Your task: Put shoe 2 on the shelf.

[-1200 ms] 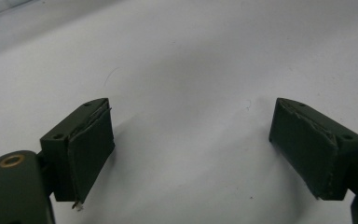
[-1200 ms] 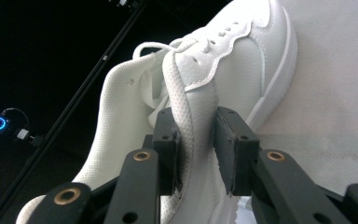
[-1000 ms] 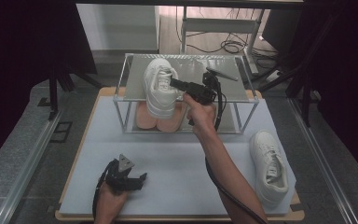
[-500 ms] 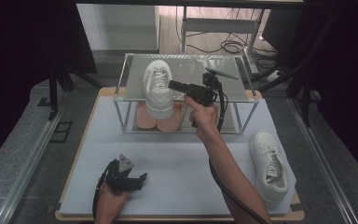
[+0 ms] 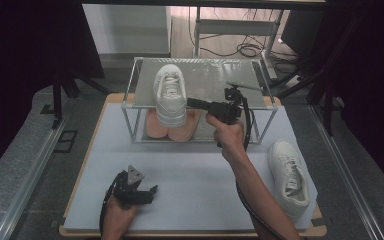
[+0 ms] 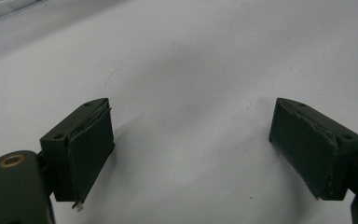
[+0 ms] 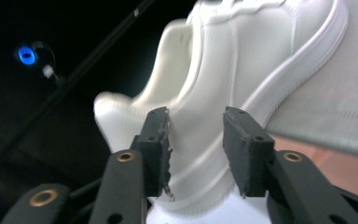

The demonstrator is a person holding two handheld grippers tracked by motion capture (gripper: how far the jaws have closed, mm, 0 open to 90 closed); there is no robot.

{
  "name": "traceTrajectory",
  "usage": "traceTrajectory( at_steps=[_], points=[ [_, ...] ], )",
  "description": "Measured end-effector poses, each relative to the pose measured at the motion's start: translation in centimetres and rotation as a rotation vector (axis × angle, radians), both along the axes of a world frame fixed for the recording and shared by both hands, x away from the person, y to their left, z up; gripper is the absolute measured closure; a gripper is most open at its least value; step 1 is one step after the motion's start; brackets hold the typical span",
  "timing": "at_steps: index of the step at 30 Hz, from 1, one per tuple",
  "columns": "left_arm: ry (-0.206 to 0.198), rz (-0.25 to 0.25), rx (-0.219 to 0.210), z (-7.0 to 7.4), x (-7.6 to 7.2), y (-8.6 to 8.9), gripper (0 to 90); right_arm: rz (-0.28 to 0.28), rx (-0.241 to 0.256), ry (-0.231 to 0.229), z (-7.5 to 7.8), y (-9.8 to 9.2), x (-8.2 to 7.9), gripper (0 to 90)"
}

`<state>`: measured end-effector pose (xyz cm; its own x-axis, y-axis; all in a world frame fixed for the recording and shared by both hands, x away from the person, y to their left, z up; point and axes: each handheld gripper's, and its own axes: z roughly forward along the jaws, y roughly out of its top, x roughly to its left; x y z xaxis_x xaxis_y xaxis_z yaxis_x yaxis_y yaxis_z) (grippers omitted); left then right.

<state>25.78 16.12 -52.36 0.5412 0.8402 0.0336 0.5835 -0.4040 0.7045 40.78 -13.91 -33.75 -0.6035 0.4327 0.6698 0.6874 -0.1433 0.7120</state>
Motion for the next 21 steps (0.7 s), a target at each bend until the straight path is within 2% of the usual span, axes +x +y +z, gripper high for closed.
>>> traceTrajectory(
  at_steps=[2,3,6,12,16,18,21],
  points=[
    [-0.001,0.000,0.001,0.0,0.0,0.0,13.7,0.014,-0.053,-0.024,-0.2,0.3,-0.6,67.2],
    [-0.001,0.000,0.001,0.0,0.0,0.0,13.6,0.024,-0.063,-0.032,-0.3,0.5,-0.9,69.3],
    [-0.003,0.001,0.001,0.0,0.0,0.0,13.7,0.056,-0.073,-0.041,-1.0,0.8,-1.7,75.7],
    [-0.002,0.001,0.002,0.0,0.0,0.0,13.6,0.082,-0.089,-0.099,-2.0,1.1,-3.1,89.9],
    [-0.003,0.001,0.002,0.0,0.0,0.0,13.6,0.089,-0.099,-0.118,-2.1,1.3,-3.4,90.0],
    [-0.002,0.001,0.002,0.0,0.0,0.0,13.6,0.117,-0.082,-0.117,-2.1,1.4,-3.5,90.0],
    [-0.003,0.001,0.002,0.0,0.0,0.0,13.7,0.143,-0.089,-0.131,-2.0,2.0,-4.0,90.0]
  ],
)
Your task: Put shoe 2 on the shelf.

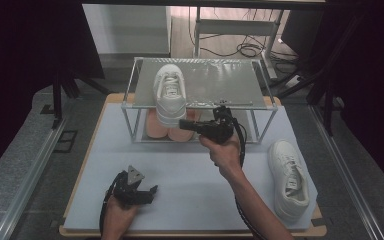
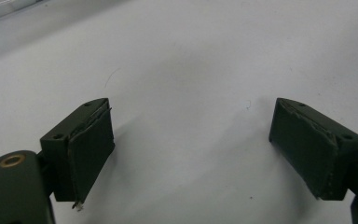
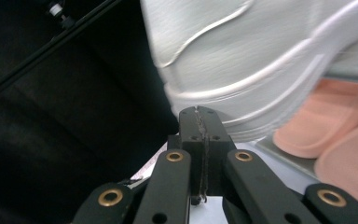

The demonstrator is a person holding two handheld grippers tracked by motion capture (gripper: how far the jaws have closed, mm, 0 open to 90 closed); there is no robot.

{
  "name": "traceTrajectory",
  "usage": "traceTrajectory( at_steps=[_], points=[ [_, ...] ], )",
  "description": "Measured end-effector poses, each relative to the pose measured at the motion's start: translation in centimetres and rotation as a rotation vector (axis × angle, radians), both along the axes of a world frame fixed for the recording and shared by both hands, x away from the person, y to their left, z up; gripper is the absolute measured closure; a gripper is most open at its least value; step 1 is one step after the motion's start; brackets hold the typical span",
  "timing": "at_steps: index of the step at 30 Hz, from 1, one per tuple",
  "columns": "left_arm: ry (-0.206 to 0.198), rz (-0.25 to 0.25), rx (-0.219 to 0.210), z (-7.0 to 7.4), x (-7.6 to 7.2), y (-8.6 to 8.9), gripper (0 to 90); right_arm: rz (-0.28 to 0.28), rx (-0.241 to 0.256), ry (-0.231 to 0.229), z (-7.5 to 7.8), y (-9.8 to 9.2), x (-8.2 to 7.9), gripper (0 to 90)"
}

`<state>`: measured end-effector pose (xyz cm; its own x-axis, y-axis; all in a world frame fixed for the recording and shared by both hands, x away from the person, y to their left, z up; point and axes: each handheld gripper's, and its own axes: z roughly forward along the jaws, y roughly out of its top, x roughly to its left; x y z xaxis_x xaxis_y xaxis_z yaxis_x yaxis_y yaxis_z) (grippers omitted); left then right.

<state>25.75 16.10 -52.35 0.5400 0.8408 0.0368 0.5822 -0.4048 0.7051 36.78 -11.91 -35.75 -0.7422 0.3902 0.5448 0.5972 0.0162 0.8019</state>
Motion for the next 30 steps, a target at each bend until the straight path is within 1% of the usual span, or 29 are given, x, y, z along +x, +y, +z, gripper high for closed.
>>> traceTrajectory(
  at_steps=[3,4,6,7,8,9,11,18,22,30],
  points=[
    [-0.001,-0.001,0.002,0.0,0.0,0.0,13.7,0.023,-0.015,-0.013,0.1,0.9,-0.2,90.0],
    [-0.001,0.000,0.001,0.0,0.0,0.0,13.7,0.019,-0.032,-0.017,0.2,1.2,-0.2,90.0],
    [-0.002,0.000,0.002,0.0,0.0,0.0,13.7,0.019,-0.035,-0.020,0.2,1.4,-0.1,90.0],
    [-0.002,0.000,0.002,0.0,0.0,0.0,13.7,0.021,-0.022,-0.016,0.2,1.5,0.1,90.0],
    [-0.002,0.000,0.002,0.0,0.0,0.0,13.7,0.023,-0.024,-0.017,0.2,1.5,0.2,90.0],
    [-0.002,-0.001,0.002,0.0,0.0,0.0,13.7,0.010,-0.045,-0.028,0.3,1.9,0.4,90.0],
    [-0.001,-0.001,0.001,0.0,0.0,0.0,13.7,0.008,-0.046,-0.027,0.3,1.9,0.5,90.0],
    [-0.001,0.001,-0.001,0.0,0.0,0.0,13.7,-0.013,-0.054,-0.029,0.1,2.9,1.9,90.0],
    [-0.002,0.001,0.001,0.0,0.0,0.0,13.7,-0.035,-0.074,-0.033,0.1,3.7,2.9,90.0],
    [-0.001,0.003,-0.001,0.0,0.0,0.0,13.7,-0.053,-0.106,-0.043,0.1,4.9,4.6,90.0]
  ],
)
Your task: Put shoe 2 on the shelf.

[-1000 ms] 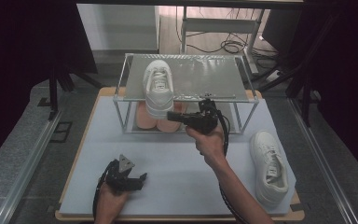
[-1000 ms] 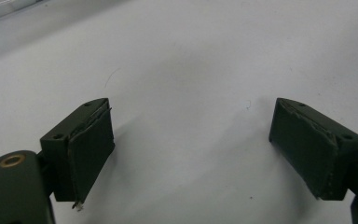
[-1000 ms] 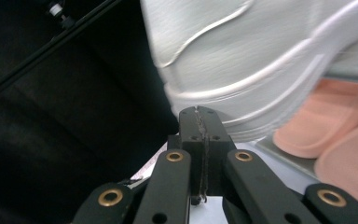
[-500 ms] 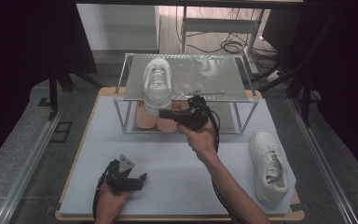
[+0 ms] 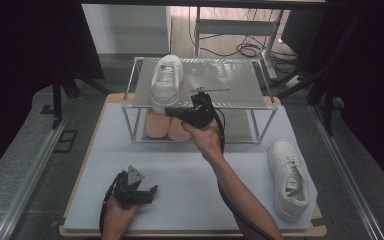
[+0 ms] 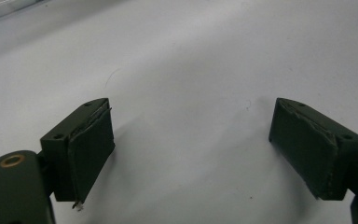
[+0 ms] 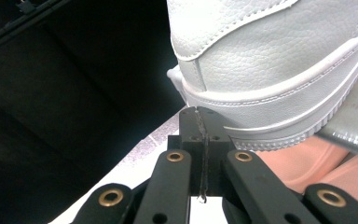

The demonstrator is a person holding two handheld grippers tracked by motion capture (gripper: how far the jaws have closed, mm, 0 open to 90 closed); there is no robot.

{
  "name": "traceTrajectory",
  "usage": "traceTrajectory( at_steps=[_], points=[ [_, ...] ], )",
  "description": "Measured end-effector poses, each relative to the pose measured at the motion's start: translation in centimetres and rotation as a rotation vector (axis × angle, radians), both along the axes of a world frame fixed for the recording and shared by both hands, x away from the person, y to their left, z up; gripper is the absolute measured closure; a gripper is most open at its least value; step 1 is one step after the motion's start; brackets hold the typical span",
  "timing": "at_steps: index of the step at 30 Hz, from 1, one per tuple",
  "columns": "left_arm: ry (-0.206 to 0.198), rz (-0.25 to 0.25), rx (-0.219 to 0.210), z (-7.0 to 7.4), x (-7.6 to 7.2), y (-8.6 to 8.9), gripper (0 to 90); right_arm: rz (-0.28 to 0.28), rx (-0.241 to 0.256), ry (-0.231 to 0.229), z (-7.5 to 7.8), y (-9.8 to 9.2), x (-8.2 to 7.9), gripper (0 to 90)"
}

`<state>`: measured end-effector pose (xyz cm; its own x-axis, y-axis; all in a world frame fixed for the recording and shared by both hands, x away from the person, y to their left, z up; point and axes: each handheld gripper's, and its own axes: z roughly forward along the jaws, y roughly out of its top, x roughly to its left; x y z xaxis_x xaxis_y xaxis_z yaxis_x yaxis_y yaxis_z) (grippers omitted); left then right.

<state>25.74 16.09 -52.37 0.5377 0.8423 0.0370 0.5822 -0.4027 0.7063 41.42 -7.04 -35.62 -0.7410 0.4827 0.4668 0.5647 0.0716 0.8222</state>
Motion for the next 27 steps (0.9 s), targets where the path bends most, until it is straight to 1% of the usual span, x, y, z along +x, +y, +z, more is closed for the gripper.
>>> traceTrajectory(
  at_steps=[4,9,13,16,19,22,25,27],
  points=[
    [-0.001,0.000,0.002,0.0,0.0,0.0,13.7,-0.013,-0.007,-0.001,0.0,0.1,0.6,90.0],
    [-0.003,0.000,0.002,0.0,0.0,0.0,13.8,-0.020,0.005,-0.001,-0.1,0.1,1.2,90.0],
    [-0.004,0.000,0.003,0.0,0.0,0.0,13.8,-0.027,0.000,-0.010,0.1,0.2,1.3,90.0],
    [-0.003,0.000,0.003,0.0,0.0,0.0,13.8,-0.018,-0.006,-0.007,-0.1,0.2,1.3,90.0],
    [-0.006,0.001,0.006,0.0,-0.1,0.0,13.7,-0.018,0.012,0.001,-0.3,0.2,1.3,90.0],
    [-0.006,0.001,0.005,0.0,-0.1,-0.1,13.8,-0.021,0.013,-0.001,-0.3,0.2,1.4,90.0],
    [-0.009,0.001,0.007,0.0,-0.1,-0.1,13.8,-0.040,0.001,-0.004,-0.4,0.2,1.4,90.0],
    [-0.009,0.001,0.007,0.0,-0.1,-0.1,13.8,-0.045,0.024,0.006,-0.6,0.1,1.5,90.0]
  ],
)
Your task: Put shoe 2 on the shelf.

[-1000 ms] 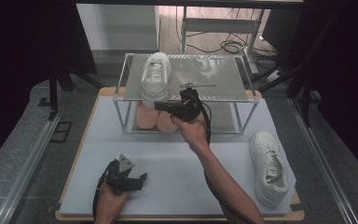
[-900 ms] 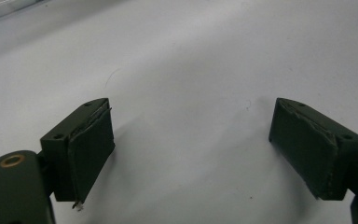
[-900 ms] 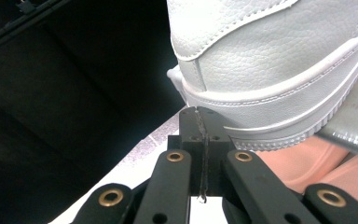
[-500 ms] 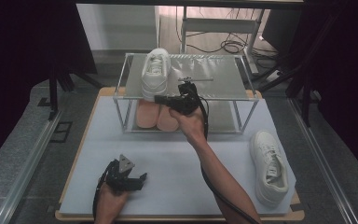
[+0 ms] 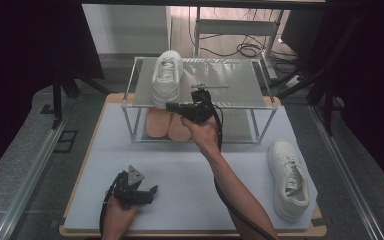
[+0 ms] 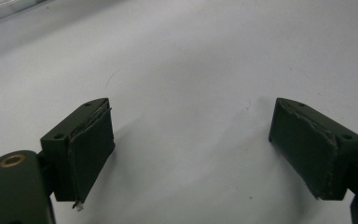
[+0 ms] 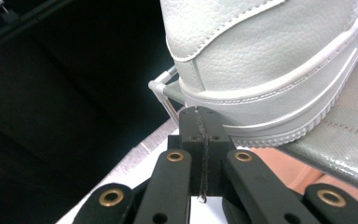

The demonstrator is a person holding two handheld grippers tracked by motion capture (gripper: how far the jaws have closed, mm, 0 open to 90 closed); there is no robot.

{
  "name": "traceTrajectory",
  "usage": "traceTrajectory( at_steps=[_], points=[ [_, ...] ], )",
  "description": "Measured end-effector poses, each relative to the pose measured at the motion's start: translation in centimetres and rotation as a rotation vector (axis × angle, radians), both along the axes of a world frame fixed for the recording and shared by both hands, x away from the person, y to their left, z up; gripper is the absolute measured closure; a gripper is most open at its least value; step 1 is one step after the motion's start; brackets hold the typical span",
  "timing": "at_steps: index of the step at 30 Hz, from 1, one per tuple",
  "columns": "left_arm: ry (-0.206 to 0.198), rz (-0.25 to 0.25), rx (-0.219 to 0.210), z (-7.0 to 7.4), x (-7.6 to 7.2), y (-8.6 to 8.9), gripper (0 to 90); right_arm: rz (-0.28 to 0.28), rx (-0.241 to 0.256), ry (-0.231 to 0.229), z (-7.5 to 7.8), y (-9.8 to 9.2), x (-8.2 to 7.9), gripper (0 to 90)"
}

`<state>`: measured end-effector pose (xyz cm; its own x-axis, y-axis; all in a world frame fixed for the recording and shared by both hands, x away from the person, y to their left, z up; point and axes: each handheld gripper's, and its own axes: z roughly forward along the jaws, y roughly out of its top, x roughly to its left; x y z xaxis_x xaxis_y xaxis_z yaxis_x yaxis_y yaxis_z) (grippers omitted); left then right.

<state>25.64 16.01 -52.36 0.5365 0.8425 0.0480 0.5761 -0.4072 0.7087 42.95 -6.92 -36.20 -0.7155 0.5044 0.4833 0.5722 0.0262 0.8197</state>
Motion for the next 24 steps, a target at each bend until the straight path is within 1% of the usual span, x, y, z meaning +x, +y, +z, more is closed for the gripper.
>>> traceTrajectory(
  at_steps=[1,3,7,9,12,14,16,18,20,22,23,24],
  points=[
    [0.000,0.000,-0.001,0.0,0.0,0.0,13.8,0.002,0.006,0.005,-0.1,0.0,0.0,90.0],
    [0.000,0.000,0.001,0.0,0.0,0.0,13.8,-0.001,0.004,-0.001,0.0,0.1,0.0,90.0],
    [0.000,0.000,0.000,0.0,0.0,0.0,13.8,0.007,-0.014,-0.006,0.1,0.0,-0.1,90.0],
    [0.001,0.000,-0.001,0.0,0.0,0.0,13.8,0.002,-0.034,0.004,0.0,-0.1,-0.2,90.0],
    [0.000,0.000,0.001,0.0,0.0,0.0,13.8,0.019,-0.033,-0.003,-0.1,-0.4,-0.7,89.4],
    [-0.001,-0.001,0.002,0.0,0.0,0.0,13.8,0.023,-0.058,-0.023,-0.1,-0.4,-1.1,87.4],
    [-0.002,-0.001,0.002,0.0,0.0,0.0,13.7,0.027,-0.103,-0.058,-0.1,-0.4,-1.7,85.1],
    [-0.001,-0.002,0.003,0.0,0.0,0.0,13.7,0.026,-0.132,-0.082,-0.3,-0.5,-2.1,82.8],
    [-0.002,-0.002,0.003,0.0,0.0,0.0,13.8,0.028,-0.166,-0.107,-0.6,-0.7,-2.6,79.2],
    [-0.001,-0.003,0.003,0.0,0.0,0.0,13.7,0.024,-0.186,-0.123,-0.8,-0.7,-2.9,76.8],
    [-0.001,-0.003,0.004,0.0,0.0,0.0,13.7,0.021,-0.208,-0.142,-0.9,-0.8,-3.1,74.6],
    [0.000,-0.003,0.006,0.0,0.0,0.0,13.7,0.020,-0.223,-0.152,-1.0,-0.9,-3.3,73.2]
  ],
)
